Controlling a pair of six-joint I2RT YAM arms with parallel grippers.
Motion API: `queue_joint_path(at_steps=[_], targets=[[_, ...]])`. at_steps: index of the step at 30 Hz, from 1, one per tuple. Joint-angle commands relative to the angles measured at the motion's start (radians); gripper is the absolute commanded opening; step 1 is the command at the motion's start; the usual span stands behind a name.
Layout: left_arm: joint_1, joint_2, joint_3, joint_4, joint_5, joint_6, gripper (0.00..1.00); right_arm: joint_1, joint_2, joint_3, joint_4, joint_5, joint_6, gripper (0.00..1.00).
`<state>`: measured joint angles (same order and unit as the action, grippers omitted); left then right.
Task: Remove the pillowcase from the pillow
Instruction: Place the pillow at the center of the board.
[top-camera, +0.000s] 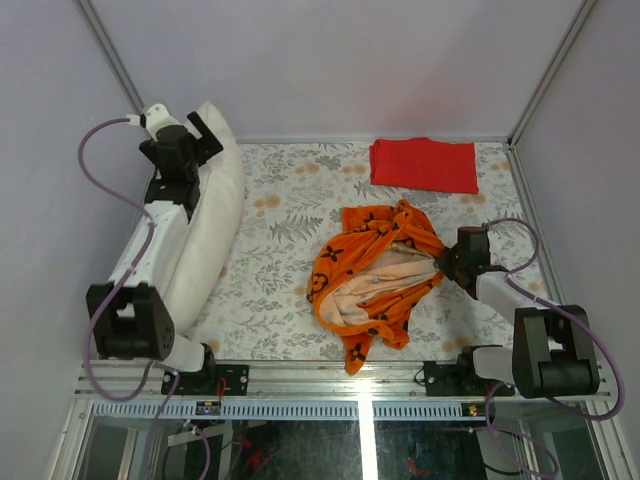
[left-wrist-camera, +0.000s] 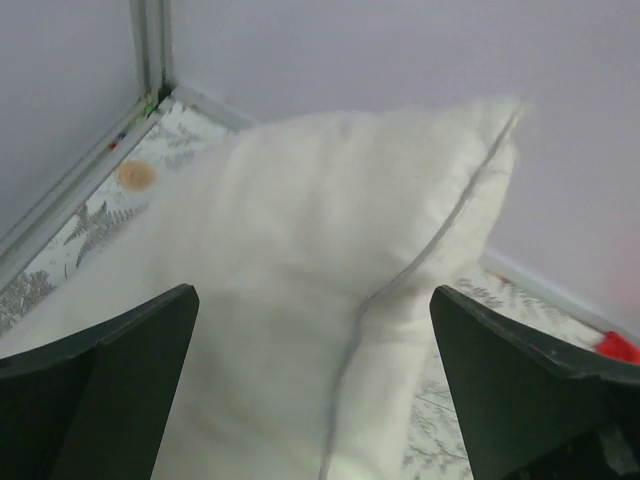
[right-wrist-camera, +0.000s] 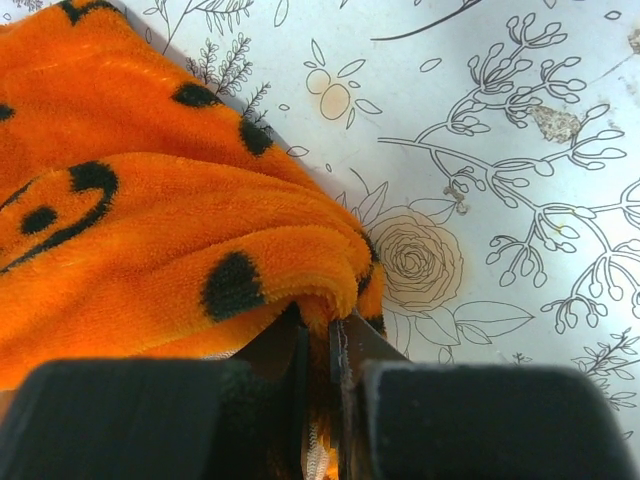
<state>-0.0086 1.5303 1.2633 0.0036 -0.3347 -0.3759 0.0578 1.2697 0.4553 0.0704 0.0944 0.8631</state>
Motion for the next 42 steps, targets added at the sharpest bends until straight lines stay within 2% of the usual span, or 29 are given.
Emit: queue_joint_path(at_steps=[1,3,5,8,11,12,14,18,22,28,30,34,35,37,38,40,41,42], targets=[[-0.061,-0.27,-0.042,-0.02,0.297,0.057,1.0,-0.001,0.015,0.001,0.022,-0.025,-0.021,0.0],[-0.137,-0.357,-0.084,-0.016,0.487,0.077,1.0,-0.001,0.026,-0.004,0.042,-0.033,-0.016,0.0],[-0.18,-0.365,-0.094,-0.089,0.589,0.057,1.0,-0.001,0.041,-0.002,0.047,-0.043,-0.015,0.0],[-0.195,-0.27,-0.142,-0.198,0.745,-0.035,1.0,-0.001,0.049,-0.004,0.05,-0.059,-0.013,0.0],[-0.247,-0.121,-0.245,-0.154,0.892,-0.138,1.0,-0.001,0.039,-0.016,0.063,-0.058,-0.007,0.0],[-0.279,-0.091,-0.273,-0.137,0.875,-0.154,1.0,-0.001,0.037,-0.02,0.069,-0.058,-0.001,0.0],[-0.343,-0.061,-0.314,-0.131,0.709,-0.165,1.0,0.0,0.037,-0.026,0.08,-0.069,0.008,0.0],[-0.47,0.031,-0.226,-0.318,0.146,-0.11,1.0,0.002,0.034,-0.034,0.079,-0.081,0.008,0.0],[-0.508,0.159,-0.164,-0.422,-0.199,-0.11,1.0,0.002,0.024,-0.043,0.08,-0.078,0.008,0.0],[-0.508,0.225,-0.077,-0.5,-0.519,-0.093,1.0,0.001,0.015,-0.048,0.075,-0.077,0.0,0.0],[-0.508,0.222,-0.071,-0.477,-0.618,-0.063,1.0,0.002,0.018,-0.049,0.077,-0.078,0.0,0.01],[-0.493,0.257,-0.115,-0.322,-0.647,0.094,0.98,0.001,0.029,-0.043,0.085,-0.095,0.006,0.01],[-0.488,0.276,-0.114,-0.317,-0.648,0.11,0.95,0.001,0.029,-0.043,0.083,-0.098,0.007,0.01],[-0.481,0.305,-0.099,-0.318,-0.652,0.132,0.83,0.001,0.022,-0.045,0.079,-0.101,0.005,0.01],[-0.476,0.311,-0.089,-0.319,-0.647,0.14,0.69,0.001,0.015,-0.048,0.078,-0.103,0.004,0.01],[-0.458,0.306,-0.062,-0.334,-0.61,0.154,0.33,0.001,0.002,-0.052,0.074,-0.101,0.003,0.01],[-0.451,0.296,-0.04,-0.347,-0.591,0.159,0.08,0.001,-0.004,-0.053,0.071,-0.1,0.002,0.01],[-0.446,0.286,-0.018,-0.368,-0.6,0.16,0.01,0.0,-0.009,-0.052,0.069,-0.099,0.001,0.01]])
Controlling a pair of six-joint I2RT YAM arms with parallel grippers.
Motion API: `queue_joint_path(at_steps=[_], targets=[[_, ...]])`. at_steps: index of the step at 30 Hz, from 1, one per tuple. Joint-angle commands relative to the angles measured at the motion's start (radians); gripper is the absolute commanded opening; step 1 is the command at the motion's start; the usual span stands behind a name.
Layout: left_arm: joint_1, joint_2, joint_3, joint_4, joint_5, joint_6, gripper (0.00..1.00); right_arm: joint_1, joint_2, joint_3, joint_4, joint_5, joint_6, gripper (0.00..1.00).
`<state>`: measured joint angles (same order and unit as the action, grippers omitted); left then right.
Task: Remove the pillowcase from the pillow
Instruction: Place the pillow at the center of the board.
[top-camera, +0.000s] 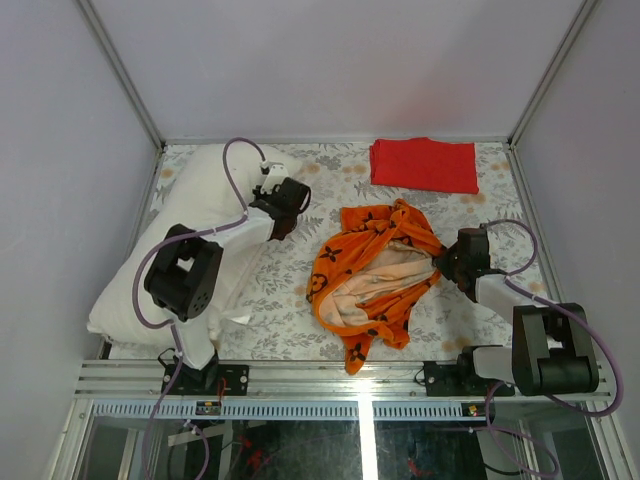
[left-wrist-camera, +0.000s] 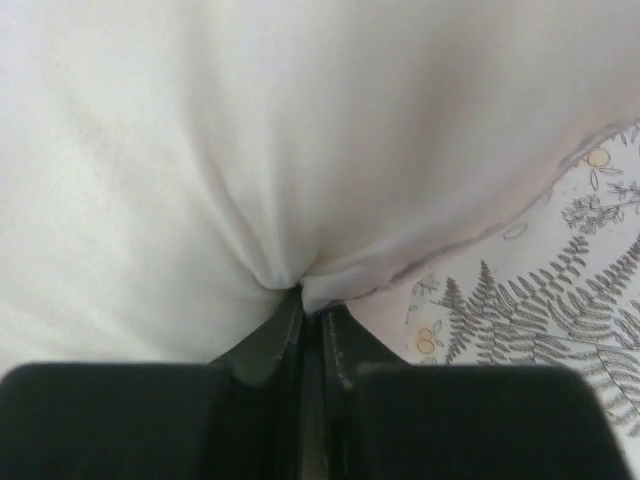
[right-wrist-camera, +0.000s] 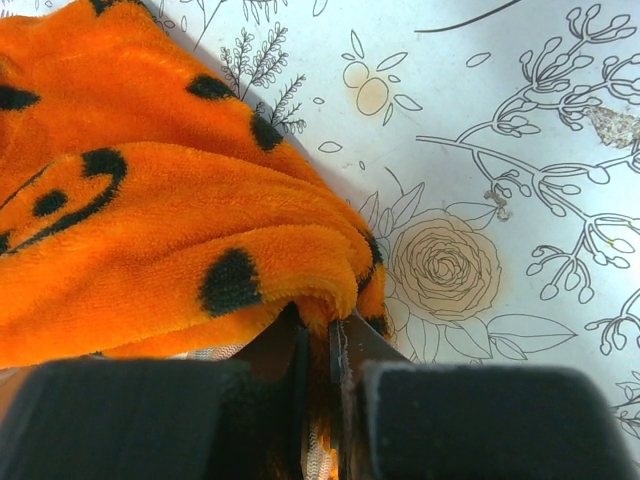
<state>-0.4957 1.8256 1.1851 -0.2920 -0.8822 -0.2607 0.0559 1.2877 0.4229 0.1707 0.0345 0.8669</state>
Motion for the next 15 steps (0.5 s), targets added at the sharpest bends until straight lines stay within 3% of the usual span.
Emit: queue_joint_path(at_steps=[1,6,9,13,15], targets=[[0.042,-0.022,0.082,-0.082,-0.059,0.059,0.0,0.002,-0.031,-0.019,-0.032,-0.039,-0.002,0.01],[0.066,-0.089,0.213,-0.096,-0.001,0.212,0.0,0.002,-0.033,-0.012,-0.029,-0.054,-0.001,0.01],[0.113,-0.085,0.29,-0.126,0.091,0.301,0.0,0.002,-0.03,-0.015,-0.023,-0.069,0.0,0.01],[0.143,-0.053,0.367,-0.179,0.094,0.373,0.0,0.002,-0.031,-0.017,-0.019,-0.095,0.0,0.01],[0.168,-0.048,0.405,-0.221,0.189,0.387,0.0,0.002,-0.038,-0.02,-0.022,-0.106,-0.005,0.0]])
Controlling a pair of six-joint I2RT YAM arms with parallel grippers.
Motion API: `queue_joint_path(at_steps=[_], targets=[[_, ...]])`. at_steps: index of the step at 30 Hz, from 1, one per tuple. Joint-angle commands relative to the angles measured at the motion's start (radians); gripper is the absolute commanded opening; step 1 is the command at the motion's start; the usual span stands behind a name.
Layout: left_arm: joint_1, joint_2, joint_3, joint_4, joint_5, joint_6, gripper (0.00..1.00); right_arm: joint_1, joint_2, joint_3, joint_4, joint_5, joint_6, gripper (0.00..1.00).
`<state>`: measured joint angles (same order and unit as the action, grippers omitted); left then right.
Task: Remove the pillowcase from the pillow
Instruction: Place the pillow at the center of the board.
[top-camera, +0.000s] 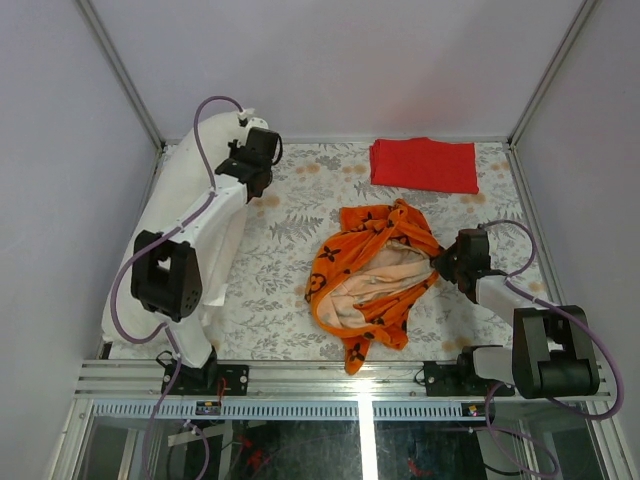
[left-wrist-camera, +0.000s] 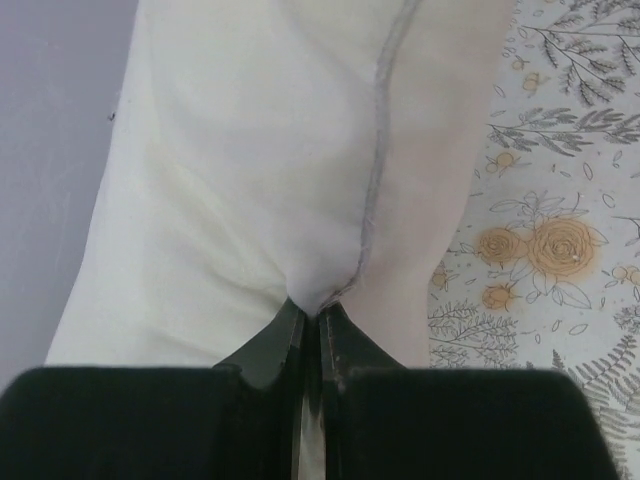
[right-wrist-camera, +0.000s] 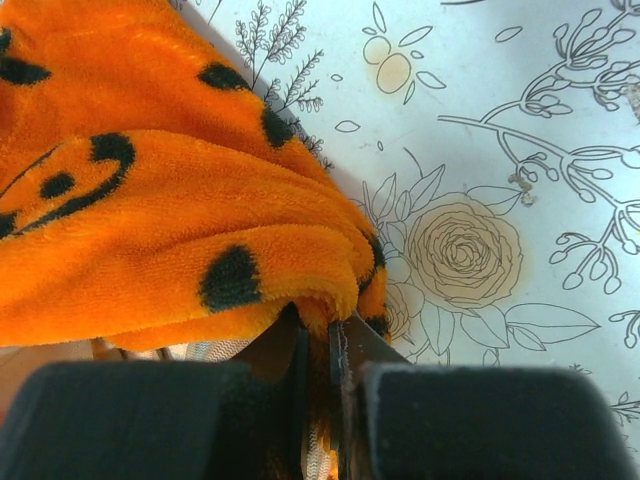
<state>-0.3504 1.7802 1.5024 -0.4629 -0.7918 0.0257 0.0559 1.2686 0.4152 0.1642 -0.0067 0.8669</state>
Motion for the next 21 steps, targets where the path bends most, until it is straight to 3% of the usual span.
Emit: queue_joint_path(at_steps=[1,5,7,16,21], targets=[[0.045,-0.006,0.099,-0.073,0.168,0.099,0.0,0.002,-0.025,-0.016,-0.017,-0.068,-0.006,0.0],[0.162,-0.041,0.147,-0.135,0.474,-0.007,0.0,0.002,-0.044,-0.028,-0.015,-0.075,-0.013,0.01],[0.211,-0.055,0.164,-0.152,0.543,-0.042,0.0,0.002,-0.046,-0.029,-0.015,-0.081,-0.016,0.01],[0.264,-0.057,0.233,-0.264,0.516,0.121,0.04,0.003,-0.021,-0.038,0.031,-0.138,-0.002,0.0],[0.313,-0.056,0.346,-0.308,0.604,0.164,0.03,0.003,-0.029,-0.045,0.037,-0.143,-0.001,0.0]])
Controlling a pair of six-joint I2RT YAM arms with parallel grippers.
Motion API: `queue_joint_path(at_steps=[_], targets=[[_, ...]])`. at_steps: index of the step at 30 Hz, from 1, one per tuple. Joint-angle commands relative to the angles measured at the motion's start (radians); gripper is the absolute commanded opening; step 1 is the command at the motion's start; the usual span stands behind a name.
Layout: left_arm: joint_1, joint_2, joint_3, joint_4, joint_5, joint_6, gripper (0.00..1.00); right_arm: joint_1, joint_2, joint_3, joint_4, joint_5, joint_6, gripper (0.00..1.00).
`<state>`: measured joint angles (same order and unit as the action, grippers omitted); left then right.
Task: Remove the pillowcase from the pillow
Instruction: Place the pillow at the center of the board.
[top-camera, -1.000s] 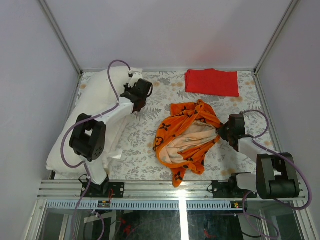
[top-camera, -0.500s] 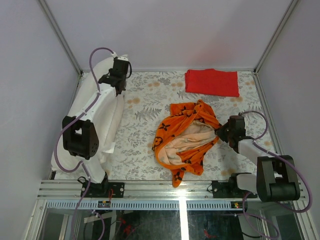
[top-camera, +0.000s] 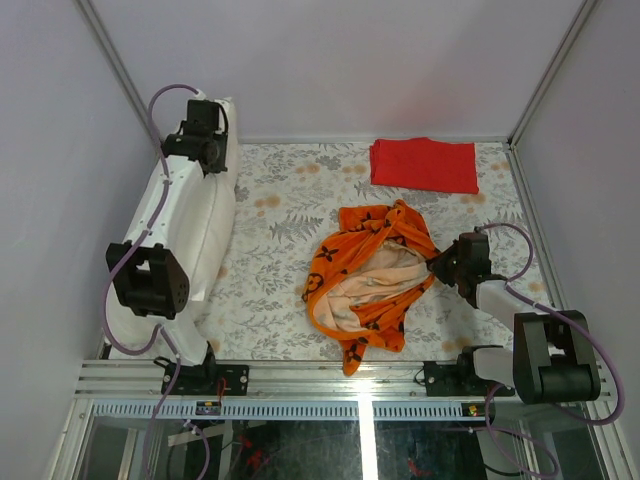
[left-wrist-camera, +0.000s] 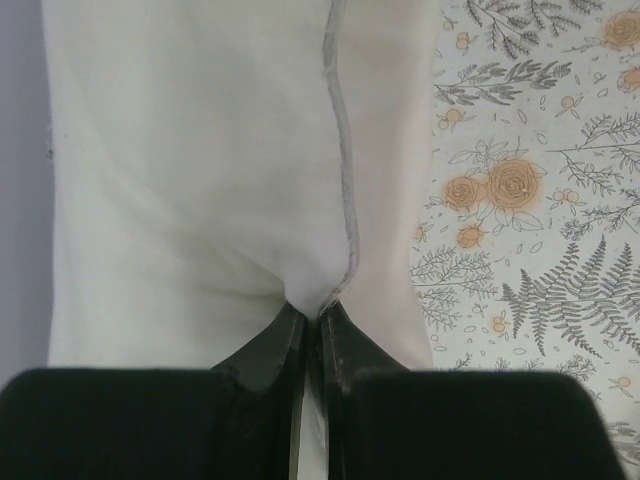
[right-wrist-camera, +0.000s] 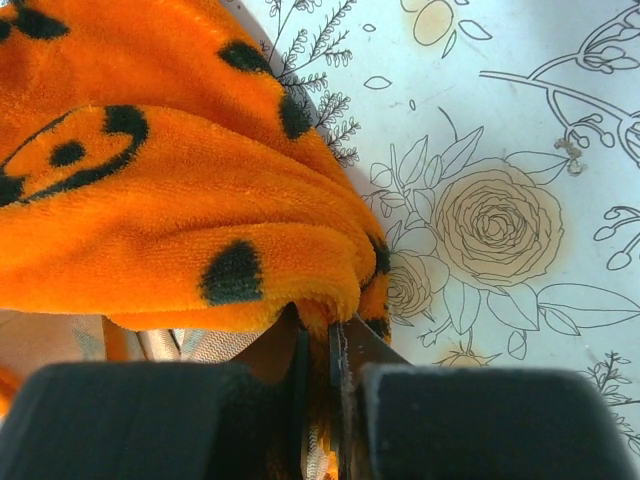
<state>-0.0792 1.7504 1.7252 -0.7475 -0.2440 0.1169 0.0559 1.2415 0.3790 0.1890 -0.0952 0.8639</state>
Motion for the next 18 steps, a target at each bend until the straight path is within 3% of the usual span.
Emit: queue_joint_path(at_steps=[1,14,18], targets=[[0.051,-0.03,0.146,-0.025,0.06,0.077,0.03,0.003,-0.002,-0.009,0.014,-0.055,0.004,0.0],[0.131,-0.095,0.216,-0.03,0.139,0.035,0.08,0.002,0.02,-0.005,0.015,-0.056,-0.002,0.0],[0.133,-0.107,0.334,-0.081,0.149,0.016,0.13,0.002,0.016,-0.003,0.013,-0.051,-0.004,0.0]])
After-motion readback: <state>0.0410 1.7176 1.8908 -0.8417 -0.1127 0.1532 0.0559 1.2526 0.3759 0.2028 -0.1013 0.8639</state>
